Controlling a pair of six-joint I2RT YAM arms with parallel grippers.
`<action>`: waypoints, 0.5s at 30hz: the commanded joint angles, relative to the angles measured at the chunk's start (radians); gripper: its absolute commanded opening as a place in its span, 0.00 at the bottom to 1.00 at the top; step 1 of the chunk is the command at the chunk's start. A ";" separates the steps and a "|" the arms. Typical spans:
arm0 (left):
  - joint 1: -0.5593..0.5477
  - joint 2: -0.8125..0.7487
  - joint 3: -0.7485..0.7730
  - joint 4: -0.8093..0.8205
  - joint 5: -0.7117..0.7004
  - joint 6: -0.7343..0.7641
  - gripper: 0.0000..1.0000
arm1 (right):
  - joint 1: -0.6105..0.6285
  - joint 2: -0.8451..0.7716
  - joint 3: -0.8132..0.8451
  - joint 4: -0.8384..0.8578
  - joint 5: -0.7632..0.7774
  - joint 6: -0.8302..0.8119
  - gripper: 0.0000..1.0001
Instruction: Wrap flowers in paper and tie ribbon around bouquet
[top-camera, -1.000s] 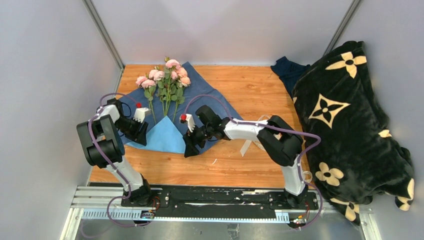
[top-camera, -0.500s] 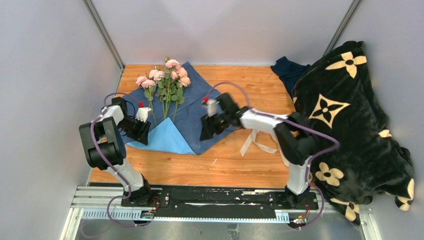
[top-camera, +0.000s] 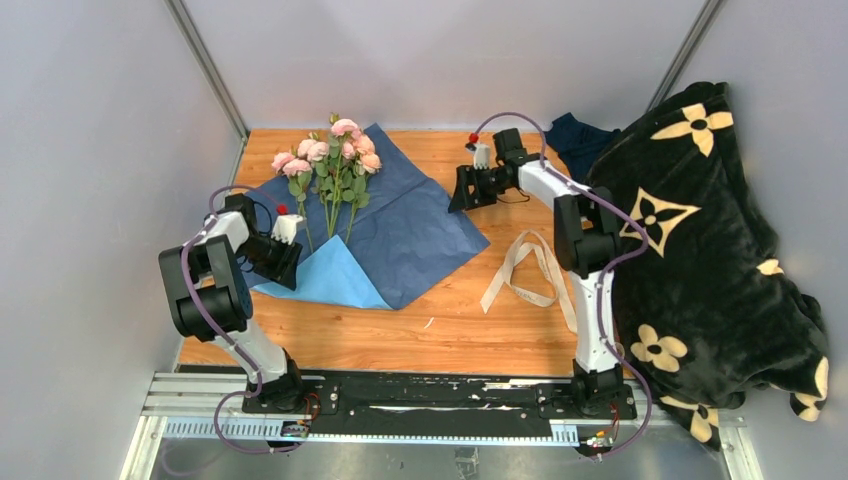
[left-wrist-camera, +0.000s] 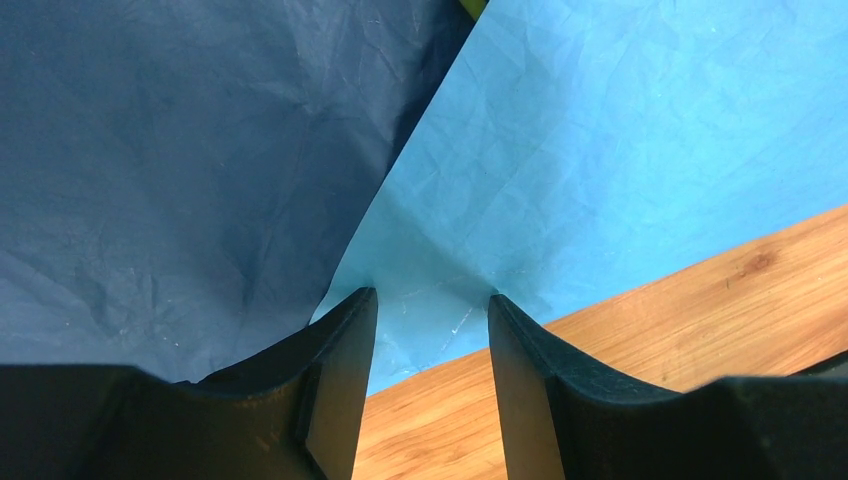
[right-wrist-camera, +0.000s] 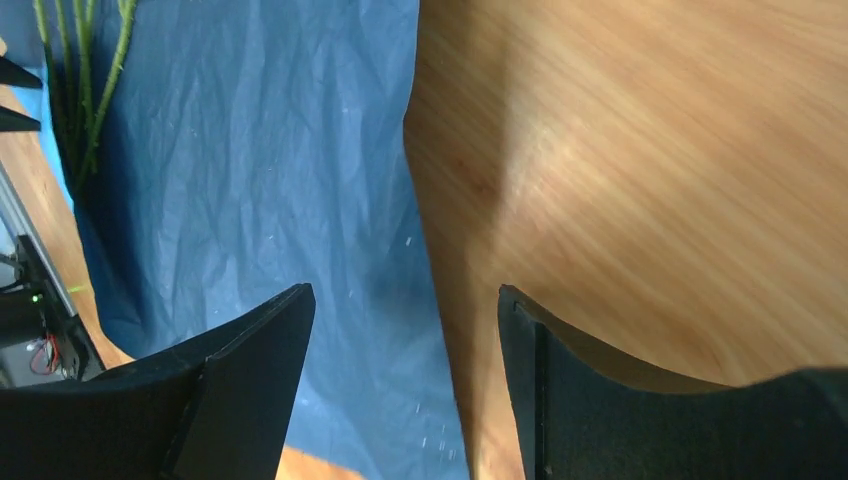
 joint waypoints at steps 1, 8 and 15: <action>-0.014 0.031 -0.054 0.091 0.003 0.001 0.51 | 0.039 0.121 0.124 -0.116 -0.110 -0.042 0.73; -0.045 0.039 -0.047 0.095 -0.014 -0.009 0.51 | 0.053 0.141 0.092 -0.093 -0.296 -0.100 0.42; -0.135 0.020 -0.093 0.090 -0.044 0.011 0.49 | -0.014 -0.051 -0.138 -0.086 -0.259 -0.210 0.00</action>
